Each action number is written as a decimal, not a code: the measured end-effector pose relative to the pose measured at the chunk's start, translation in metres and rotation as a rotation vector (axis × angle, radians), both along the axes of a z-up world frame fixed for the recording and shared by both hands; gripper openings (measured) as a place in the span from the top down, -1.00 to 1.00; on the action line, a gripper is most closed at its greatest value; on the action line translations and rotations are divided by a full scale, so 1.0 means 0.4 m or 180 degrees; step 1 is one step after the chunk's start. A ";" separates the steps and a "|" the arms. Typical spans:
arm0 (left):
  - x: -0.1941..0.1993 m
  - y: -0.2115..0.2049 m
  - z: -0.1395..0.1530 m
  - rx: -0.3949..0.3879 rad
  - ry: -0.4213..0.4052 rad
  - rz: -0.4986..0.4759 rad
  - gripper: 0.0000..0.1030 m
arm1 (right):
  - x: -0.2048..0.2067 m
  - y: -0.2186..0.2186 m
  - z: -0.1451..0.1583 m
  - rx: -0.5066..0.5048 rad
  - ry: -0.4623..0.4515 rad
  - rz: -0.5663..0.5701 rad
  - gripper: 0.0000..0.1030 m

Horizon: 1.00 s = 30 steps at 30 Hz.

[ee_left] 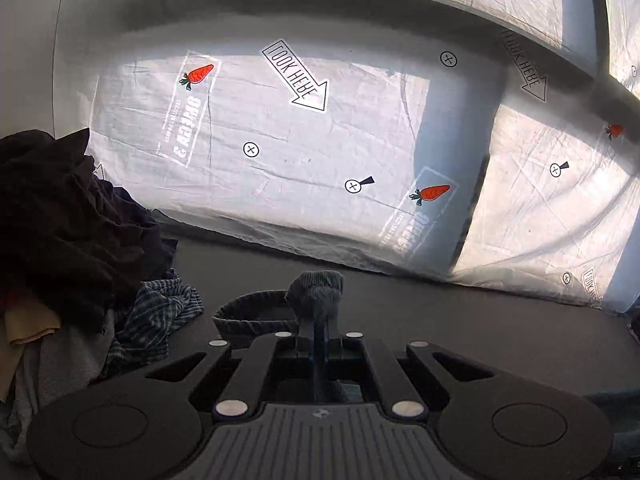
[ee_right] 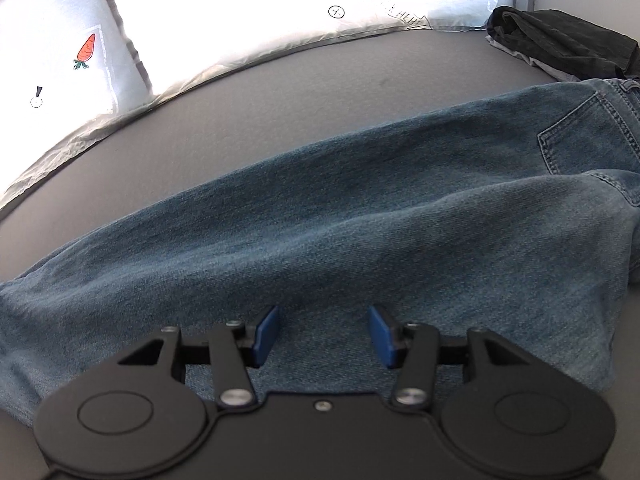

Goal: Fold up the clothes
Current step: 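Grasp the jeans leg hem with the left gripper and lift it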

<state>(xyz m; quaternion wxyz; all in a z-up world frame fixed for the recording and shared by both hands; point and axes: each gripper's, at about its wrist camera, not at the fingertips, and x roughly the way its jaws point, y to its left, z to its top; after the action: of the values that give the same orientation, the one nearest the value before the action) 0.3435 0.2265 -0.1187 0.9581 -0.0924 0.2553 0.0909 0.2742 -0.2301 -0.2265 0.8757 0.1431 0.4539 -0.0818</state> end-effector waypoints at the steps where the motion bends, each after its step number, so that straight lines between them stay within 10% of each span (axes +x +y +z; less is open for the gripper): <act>1: -0.011 0.046 -0.029 -0.0149 0.0157 0.0208 0.91 | 0.001 0.000 -0.001 0.0000 0.0004 0.0004 0.01; 8: -0.129 0.246 -0.202 -0.1336 0.0751 0.1020 0.36 | 0.022 0.036 -0.013 -0.0126 0.0053 0.0103 -0.27; 13: -0.131 0.217 -0.209 -0.1559 0.0501 0.0911 -0.37 | 0.024 0.036 -0.015 -0.0118 0.0061 0.0116 -0.28; 17: -0.081 0.144 -0.210 -0.1246 0.0543 0.0738 -0.61 | 0.023 0.036 -0.016 -0.0122 0.0053 0.0113 -0.29; 21: -0.056 0.117 -0.203 -0.1247 0.0594 0.0900 -0.49 | 0.019 0.034 -0.019 -0.0093 0.0033 0.0094 -0.31; 23: -0.053 0.135 -0.211 -0.1637 0.0576 0.0888 0.12 | 0.020 0.034 -0.019 -0.0077 0.0026 0.0082 -0.32; 26: -0.035 0.137 -0.228 -0.1995 0.0551 0.0911 0.38 | 0.019 0.030 -0.019 -0.0058 0.0019 0.0088 -0.33; 30: 0.019 0.088 -0.179 -0.1626 0.0535 0.0549 0.49 | 0.007 0.011 -0.019 0.0063 -0.0033 0.0053 -0.31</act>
<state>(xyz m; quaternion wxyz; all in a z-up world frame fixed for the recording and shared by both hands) 0.3510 0.2616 -0.1902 0.8680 -0.3445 0.3397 0.1121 0.2770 -0.2256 -0.2340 0.8772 0.1484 0.4514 -0.0693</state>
